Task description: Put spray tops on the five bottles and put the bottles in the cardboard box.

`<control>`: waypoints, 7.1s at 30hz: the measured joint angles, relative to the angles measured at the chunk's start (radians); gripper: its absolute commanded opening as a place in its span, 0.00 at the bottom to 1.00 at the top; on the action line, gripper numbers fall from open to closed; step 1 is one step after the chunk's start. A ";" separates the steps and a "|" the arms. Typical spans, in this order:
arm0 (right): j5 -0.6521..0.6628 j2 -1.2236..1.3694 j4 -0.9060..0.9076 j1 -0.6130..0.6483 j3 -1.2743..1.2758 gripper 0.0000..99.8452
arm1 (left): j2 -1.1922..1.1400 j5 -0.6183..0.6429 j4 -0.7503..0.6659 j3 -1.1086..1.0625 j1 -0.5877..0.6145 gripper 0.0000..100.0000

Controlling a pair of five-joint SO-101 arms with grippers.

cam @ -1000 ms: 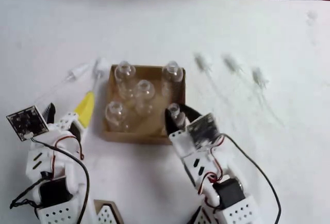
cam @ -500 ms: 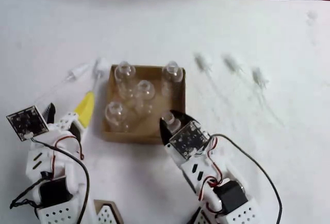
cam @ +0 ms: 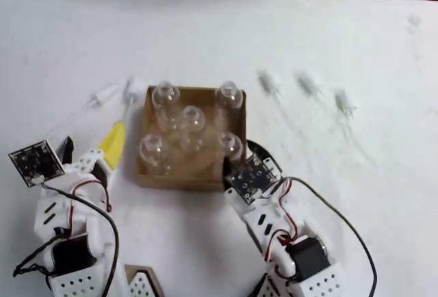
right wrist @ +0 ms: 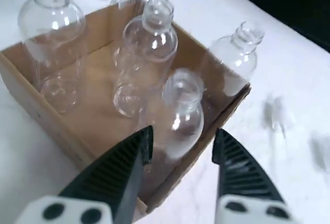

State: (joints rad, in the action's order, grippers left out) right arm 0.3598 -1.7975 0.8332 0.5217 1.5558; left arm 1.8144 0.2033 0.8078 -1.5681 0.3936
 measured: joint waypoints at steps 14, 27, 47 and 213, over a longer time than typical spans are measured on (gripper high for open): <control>-0.058 -0.009 0.176 -0.180 -0.213 0.16 | 0.000 0.000 -0.074 0.000 0.032 0.17; -0.253 -0.008 0.176 -0.486 -0.084 0.17 | 0.006 -0.344 0.117 0.285 -0.080 0.20; -0.249 -0.002 0.043 -0.496 0.017 0.17 | -1.169 -0.816 0.646 1.240 -0.120 0.20; -0.152 0.000 -0.110 -0.502 0.114 0.16 | -1.115 -0.114 -0.933 0.749 -0.482 0.02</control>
State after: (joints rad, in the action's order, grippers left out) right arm 0.2079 -1.7975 0.7227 0.0199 1.6694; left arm 0.6989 0.0898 -0.1250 -0.8193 -0.0882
